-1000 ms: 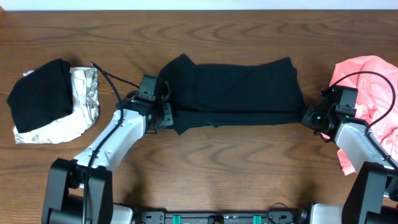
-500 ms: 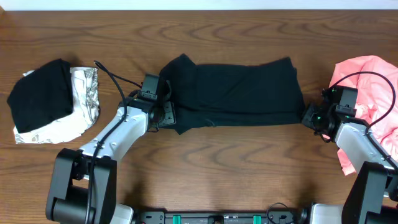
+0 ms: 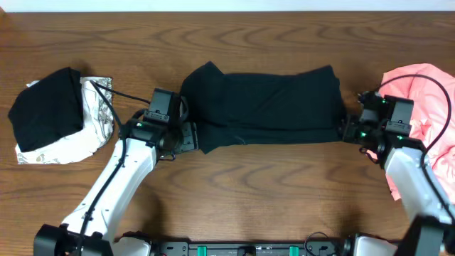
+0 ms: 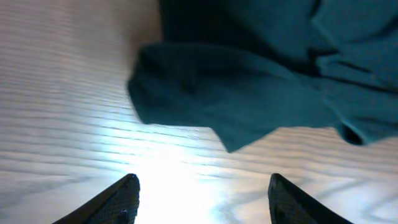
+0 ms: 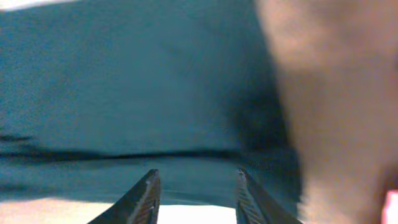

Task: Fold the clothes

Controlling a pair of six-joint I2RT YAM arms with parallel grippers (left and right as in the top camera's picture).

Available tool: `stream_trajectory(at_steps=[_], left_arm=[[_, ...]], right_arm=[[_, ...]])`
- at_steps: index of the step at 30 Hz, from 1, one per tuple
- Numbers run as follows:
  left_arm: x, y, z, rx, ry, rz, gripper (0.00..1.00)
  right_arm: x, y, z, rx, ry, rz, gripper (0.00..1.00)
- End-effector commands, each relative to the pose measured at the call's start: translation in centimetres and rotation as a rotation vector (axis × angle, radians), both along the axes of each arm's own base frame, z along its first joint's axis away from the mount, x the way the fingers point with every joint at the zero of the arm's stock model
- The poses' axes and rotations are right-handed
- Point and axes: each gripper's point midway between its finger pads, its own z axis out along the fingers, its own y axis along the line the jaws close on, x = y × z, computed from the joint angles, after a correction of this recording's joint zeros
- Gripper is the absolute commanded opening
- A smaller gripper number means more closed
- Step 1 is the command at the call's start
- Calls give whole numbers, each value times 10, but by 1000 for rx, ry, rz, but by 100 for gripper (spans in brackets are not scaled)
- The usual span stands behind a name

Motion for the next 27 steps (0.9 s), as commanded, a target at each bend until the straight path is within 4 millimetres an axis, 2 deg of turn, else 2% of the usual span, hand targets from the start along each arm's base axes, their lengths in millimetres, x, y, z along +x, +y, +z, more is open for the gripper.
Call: stream_trajectory(at_steps=[1,3,5,7,10,14,19,27], left_arm=[[-2,-11,0,-57,29,-9,67],[-2,-10,-6,-59,53,19,67],[-1,-10,-12,-65,72,56,67],[-1,-10,-20,-69,99,92,67],[-1,-10,-29,-66,132,122,67],[1,-1,-33,-59,150,191,67],[7,22,-34,-71,156,292,68],[4,40,-35,-66,183,352,68]], right_arm=[[0,53,34,-20,-129,276,30],[-11,84,31,-71,-136,429,27],[-20,107,21,-157,-124,537,27],[-25,120,11,-271,-110,598,30],[-32,137,-2,-377,-105,689,40],[-38,156,-14,-397,-99,765,44],[-39,170,-29,-390,-83,805,36],[-62,197,-48,-343,-36,917,33]])
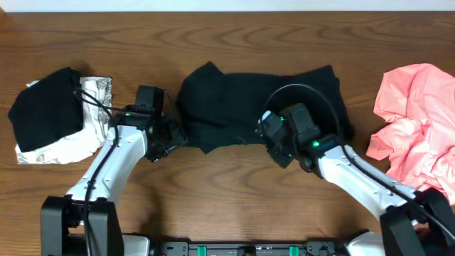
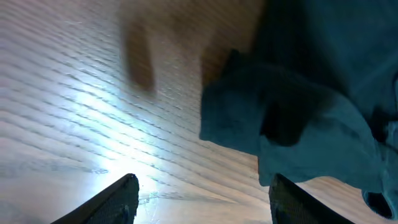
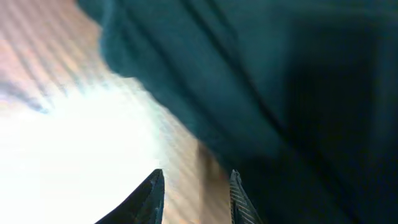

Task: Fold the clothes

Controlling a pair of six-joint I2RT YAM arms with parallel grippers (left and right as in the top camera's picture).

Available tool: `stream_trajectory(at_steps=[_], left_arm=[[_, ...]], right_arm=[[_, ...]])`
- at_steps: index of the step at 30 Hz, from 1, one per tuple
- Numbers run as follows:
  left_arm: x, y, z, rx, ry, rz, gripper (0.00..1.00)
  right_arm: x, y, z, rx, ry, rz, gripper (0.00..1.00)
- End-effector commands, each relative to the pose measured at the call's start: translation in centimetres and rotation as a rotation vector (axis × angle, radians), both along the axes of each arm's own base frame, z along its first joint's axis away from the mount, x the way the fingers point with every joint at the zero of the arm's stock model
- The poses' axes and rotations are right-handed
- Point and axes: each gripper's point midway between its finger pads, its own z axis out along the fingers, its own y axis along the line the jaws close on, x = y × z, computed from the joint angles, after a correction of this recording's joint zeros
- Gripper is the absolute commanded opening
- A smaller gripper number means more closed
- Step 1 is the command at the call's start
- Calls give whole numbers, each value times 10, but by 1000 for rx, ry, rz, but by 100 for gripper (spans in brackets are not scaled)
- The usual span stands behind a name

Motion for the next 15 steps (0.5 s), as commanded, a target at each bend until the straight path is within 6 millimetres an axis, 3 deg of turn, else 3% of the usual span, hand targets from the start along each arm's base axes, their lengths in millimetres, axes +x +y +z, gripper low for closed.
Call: stream_trajectory(at_steps=[1,6,15], left_arm=[[0,4,-1,4,9,24,68],[0,4,-1,3,6,24,68],[-1,4,-1,3,10,24,68]], right_arm=[[-8,17,-2,13,6,71,33],[-13,27,-5,7,0,103,33],[-2,35,-21,16,-14,103,33]])
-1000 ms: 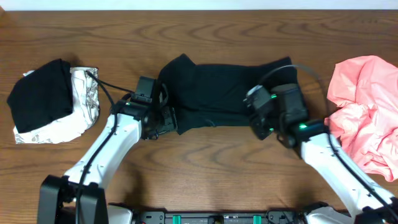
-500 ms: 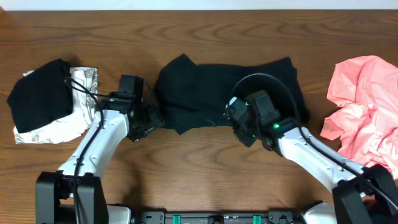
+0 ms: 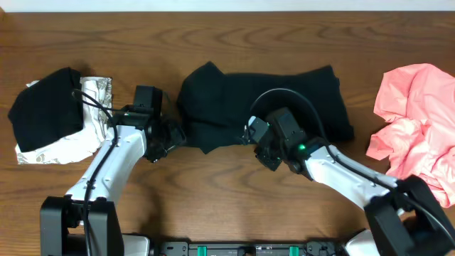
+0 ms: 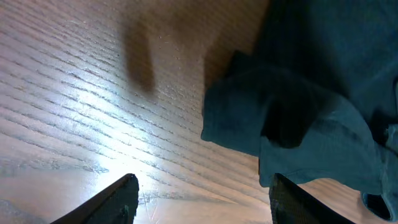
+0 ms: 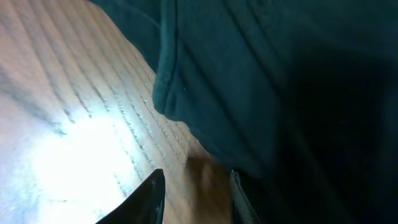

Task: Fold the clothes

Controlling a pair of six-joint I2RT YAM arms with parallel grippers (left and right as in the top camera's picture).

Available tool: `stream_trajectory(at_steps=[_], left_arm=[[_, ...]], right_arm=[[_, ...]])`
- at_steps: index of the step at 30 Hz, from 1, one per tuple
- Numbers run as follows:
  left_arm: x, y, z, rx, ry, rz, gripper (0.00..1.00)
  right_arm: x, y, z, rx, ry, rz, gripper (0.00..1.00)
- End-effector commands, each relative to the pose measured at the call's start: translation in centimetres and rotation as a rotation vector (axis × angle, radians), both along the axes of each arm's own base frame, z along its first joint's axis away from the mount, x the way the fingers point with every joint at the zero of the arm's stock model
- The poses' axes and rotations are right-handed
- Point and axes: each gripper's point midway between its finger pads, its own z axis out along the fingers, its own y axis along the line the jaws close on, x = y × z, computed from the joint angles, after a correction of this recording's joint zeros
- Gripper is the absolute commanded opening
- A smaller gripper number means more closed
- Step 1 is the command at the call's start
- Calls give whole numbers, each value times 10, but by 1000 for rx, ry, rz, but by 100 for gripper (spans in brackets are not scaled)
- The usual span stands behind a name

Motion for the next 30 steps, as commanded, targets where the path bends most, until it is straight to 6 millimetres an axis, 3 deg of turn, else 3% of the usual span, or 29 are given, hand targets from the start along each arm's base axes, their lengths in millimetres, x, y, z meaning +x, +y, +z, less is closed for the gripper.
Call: stream_trajectory(at_steps=[1,5,11,20,30], left_arm=[[-1,2,-1,5,6,10,68],[-1,2,-1,5,6,10,68],[-1,2,-1,5,6,10,68],[-1,2,-1,5,9,10,68],[-8,-7,0,-48,38,-5,68]], right_arm=[[0,6,-7,-4,2,23,31],[13,8,-4,4,-48,-2,23],[32,15,11,41,-117,-48,24],[57,7,23,25,-212,-158,25],[66,-1,11,11,-211,-225,25]])
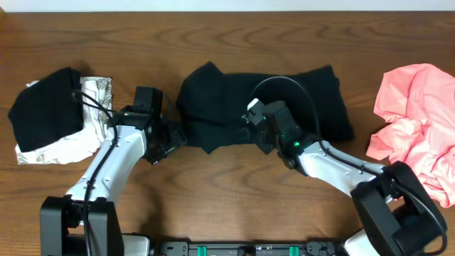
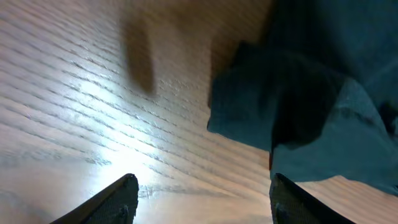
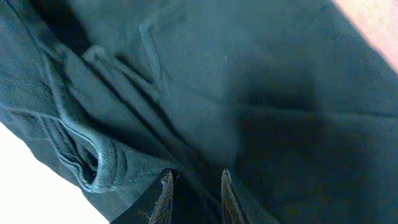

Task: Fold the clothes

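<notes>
A black garment (image 1: 277, 99) lies spread across the middle of the table. My left gripper (image 1: 173, 135) sits at its near left corner, jaws wide open over bare wood. In the left wrist view that gripper (image 2: 202, 190) has the garment's corner (image 2: 292, 106) just ahead of it, apart from the fingers. My right gripper (image 1: 254, 128) is over the garment's near edge, left of the middle. In the right wrist view it (image 3: 194, 190) is low on the dark fabric (image 3: 249, 81), fingers a narrow gap apart, beside a rolled hem (image 3: 93, 162).
A folded black garment (image 1: 46, 107) rests on a patterned white cloth (image 1: 78, 146) at the far left. A crumpled pink garment (image 1: 419, 121) lies at the right edge. Bare wood runs along the table's front (image 1: 227, 192).
My right gripper has moved from the wood at the garment's near edge onto the fabric, and its fingers stand a little closer together. The left gripper has barely shifted.
At first my grippers stood open at the two ends of the black garment, the right one near the pink cloth. Then the right arm was at the middle of the garment's near edge. Now it sits on the fabric, while the left stays at the left corner.
</notes>
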Controlling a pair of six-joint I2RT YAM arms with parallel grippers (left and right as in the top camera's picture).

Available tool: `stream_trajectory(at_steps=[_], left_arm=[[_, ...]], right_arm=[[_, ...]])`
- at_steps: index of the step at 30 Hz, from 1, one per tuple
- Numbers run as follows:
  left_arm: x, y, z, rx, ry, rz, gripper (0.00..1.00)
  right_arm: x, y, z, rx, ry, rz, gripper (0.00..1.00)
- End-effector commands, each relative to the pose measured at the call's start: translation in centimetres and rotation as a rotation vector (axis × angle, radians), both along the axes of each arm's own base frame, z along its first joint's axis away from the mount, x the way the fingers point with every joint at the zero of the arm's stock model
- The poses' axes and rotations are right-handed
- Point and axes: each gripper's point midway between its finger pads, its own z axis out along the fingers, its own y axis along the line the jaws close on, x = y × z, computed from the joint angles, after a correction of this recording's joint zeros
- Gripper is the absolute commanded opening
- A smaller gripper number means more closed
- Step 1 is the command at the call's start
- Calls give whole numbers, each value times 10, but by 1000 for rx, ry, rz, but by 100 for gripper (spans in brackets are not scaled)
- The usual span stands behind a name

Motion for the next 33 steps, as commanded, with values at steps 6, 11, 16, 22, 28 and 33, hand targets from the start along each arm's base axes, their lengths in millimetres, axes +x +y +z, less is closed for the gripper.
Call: stream_trajectory(at_steps=[6,11,16,22,28,33], left_arm=[[-7,-28,8,-169,18,-68,68],[-11,-46,10,-203,21,-120,68],[-4,-66,12,-210,-39,-192,68],[7,-73,7,-164,-107,-221,68],[9,-66,4,-116,-113,-212,68],[5,-70,-4,-117,-82,-224,68]], right_arm=[[12,-8,2,23,-3,-75,25],[13,-11,2,23,-2,-83,25],[13,-10,2,39,6,-102,24],[13,-11,1,37,9,-103,24],[12,-11,1,34,11,-103,24],[12,-11,1,34,11,-103,22]])
